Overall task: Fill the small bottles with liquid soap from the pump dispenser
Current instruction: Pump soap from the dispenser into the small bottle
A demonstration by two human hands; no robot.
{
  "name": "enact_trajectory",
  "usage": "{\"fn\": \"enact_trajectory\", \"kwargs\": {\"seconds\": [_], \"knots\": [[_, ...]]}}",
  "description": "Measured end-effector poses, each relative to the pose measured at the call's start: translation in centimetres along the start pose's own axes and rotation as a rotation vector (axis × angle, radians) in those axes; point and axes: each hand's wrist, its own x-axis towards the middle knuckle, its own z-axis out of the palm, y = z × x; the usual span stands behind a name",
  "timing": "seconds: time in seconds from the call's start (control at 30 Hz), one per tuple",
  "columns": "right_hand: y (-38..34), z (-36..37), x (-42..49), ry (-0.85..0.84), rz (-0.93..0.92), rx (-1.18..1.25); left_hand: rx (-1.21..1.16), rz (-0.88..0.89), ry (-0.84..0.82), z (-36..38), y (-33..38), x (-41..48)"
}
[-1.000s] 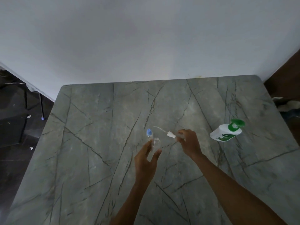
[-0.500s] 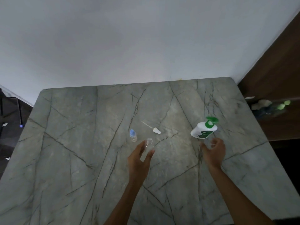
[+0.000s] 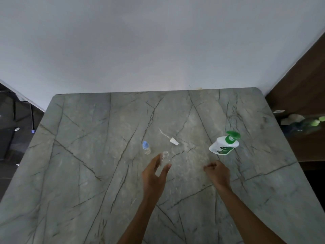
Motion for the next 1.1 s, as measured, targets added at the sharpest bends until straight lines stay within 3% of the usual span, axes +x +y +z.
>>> {"fn": "enact_trajectory", "kwargs": {"seconds": [0.2,0.3,0.63,0.73,0.87,0.97,1.1], "knots": [[-0.8,-0.8,0.5,0.417,-0.031,0.255,0.031,0.011,0.004,0.1,0.0,0.1],[-0.3,-3.0,2.8,0.500,-0.102,0.298,0.044,0.006,0.007,0.2,0.0,0.0],[0.5,-6.4,5.9,0.202,-0.302,0.288,0.019,-0.001,0.028,0.8,0.7,-0.8],[0.8,-6.2,6.4,0.233,-0.257,0.286,0.007,0.006,0.027,0.8,1.0,-1.0],[1.2,-4.8,3.9,0.390,-0.060,0.108,0.012,0.003,0.035,1.0,0.9,-1.4],[1.1,-2.0,0.9,0.239,-0.280,0.024,0.025,0.024,0.043,1.1,1.0,-1.8],[-3.7,1.5,2.0,-0.007,-0.499,0.095,0.020,-0.012,0.044,1.2,1.0,-1.8]]}}
